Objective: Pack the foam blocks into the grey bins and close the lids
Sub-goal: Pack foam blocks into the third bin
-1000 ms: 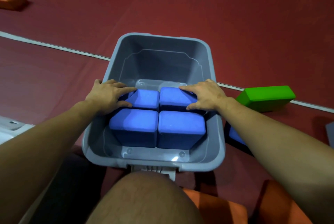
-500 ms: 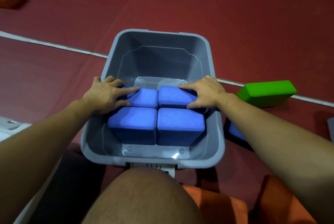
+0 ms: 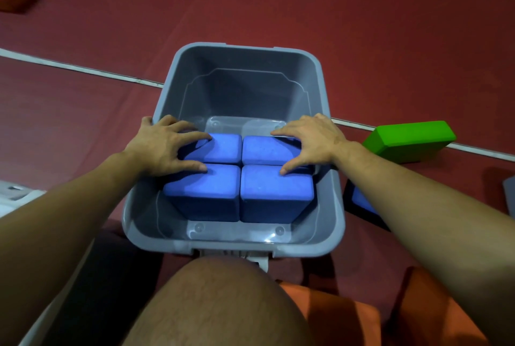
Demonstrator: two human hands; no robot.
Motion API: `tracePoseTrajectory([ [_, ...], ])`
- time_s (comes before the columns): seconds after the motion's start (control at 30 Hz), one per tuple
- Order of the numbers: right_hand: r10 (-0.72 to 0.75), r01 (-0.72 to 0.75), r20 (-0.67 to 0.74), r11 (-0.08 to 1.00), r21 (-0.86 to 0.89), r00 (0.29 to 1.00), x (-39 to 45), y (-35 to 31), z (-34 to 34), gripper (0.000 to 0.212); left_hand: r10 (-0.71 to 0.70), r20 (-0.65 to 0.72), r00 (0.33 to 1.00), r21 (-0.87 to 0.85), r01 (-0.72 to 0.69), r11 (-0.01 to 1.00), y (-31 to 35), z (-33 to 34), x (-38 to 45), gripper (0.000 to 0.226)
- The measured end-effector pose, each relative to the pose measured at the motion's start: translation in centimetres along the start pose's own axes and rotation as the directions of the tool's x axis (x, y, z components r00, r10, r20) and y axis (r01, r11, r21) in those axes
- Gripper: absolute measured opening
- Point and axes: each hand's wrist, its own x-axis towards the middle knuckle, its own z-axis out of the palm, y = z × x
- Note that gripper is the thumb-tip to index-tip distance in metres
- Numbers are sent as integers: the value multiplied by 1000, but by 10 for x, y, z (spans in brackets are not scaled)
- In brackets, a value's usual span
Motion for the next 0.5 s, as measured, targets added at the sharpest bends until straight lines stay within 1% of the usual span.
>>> tracePoseTrajectory([
  [0.07,-8,9,18,1000,-18,1000,1,-1,-1,113,2,37,999,-5,-2,1000,2,-5,-1,96],
  [0.13,2,-2,24,1000,0,1000,2,-1,-1,113,-1,63,998,-6,1,1000,4,-8,-2,102],
  [0.3,20,-21,20,998,51,1000,3,0,1,115,1,105,994,12,-2,1000,5,-10,-2,105],
  [0.5,-7,6,21,1000,28,1000,4,-2,-1,113,-23,122,992,42,18,999,6,-9,-1,108],
])
